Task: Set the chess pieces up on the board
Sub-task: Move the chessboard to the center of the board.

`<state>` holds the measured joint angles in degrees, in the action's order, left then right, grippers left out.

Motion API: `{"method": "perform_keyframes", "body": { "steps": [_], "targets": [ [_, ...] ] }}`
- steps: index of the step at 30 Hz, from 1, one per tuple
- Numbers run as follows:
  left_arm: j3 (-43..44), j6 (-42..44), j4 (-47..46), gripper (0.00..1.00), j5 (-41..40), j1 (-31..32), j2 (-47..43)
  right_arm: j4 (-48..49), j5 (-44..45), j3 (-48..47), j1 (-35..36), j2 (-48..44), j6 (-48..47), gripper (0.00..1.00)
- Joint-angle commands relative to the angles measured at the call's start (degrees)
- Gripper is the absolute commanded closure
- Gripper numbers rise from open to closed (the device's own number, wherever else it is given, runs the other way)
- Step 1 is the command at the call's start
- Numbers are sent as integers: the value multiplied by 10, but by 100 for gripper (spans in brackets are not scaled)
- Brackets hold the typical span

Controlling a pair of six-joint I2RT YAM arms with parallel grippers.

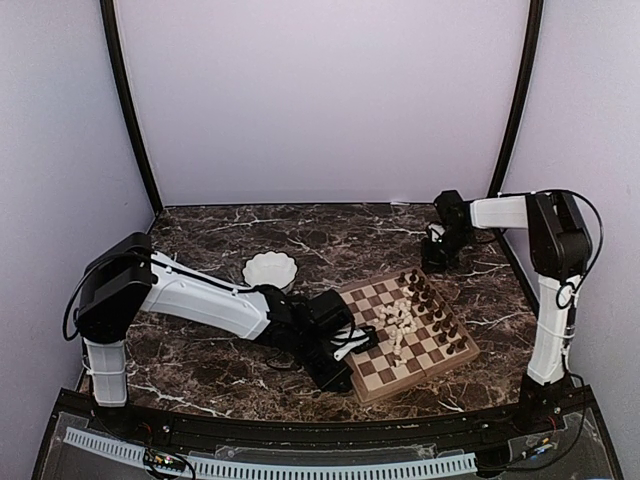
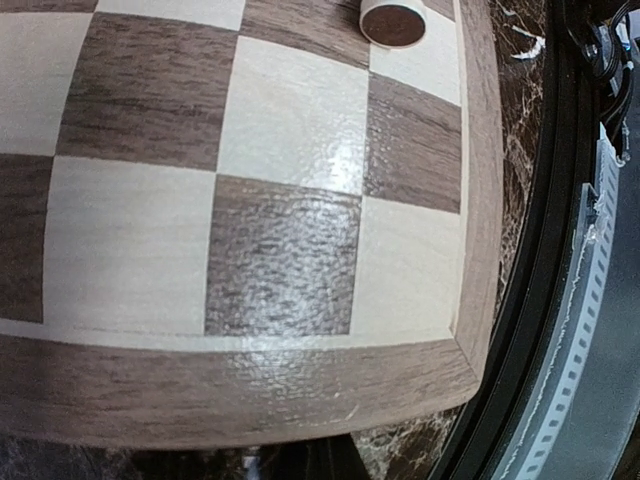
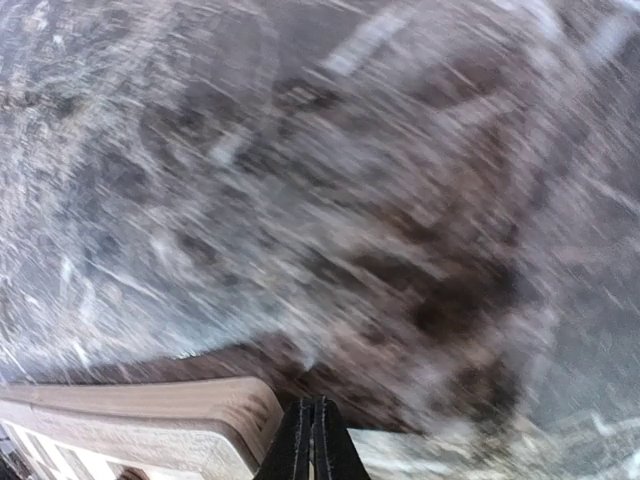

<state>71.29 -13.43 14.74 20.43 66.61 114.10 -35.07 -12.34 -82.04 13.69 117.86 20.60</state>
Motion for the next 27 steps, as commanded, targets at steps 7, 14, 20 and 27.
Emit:
{"method": "perform_keyframes", "body": {
  "steps": [7, 14, 20, 27],
  "targets": [
    [-23, -42, -78, 96, 1, 13, -1, -53, -30, -128, 78, 114, 15, 95],
    [-4, -49, -103, 96, -7, 14, 14, -78, -39, -209, 119, 170, 19, 96],
    [26, -43, -107, 96, 4, 17, 33, -83, -48, -259, 137, 201, 28, 96],
    [54, -38, -108, 95, 10, 19, 51, -86, -53, -295, 149, 224, 36, 95]
  ]
}}
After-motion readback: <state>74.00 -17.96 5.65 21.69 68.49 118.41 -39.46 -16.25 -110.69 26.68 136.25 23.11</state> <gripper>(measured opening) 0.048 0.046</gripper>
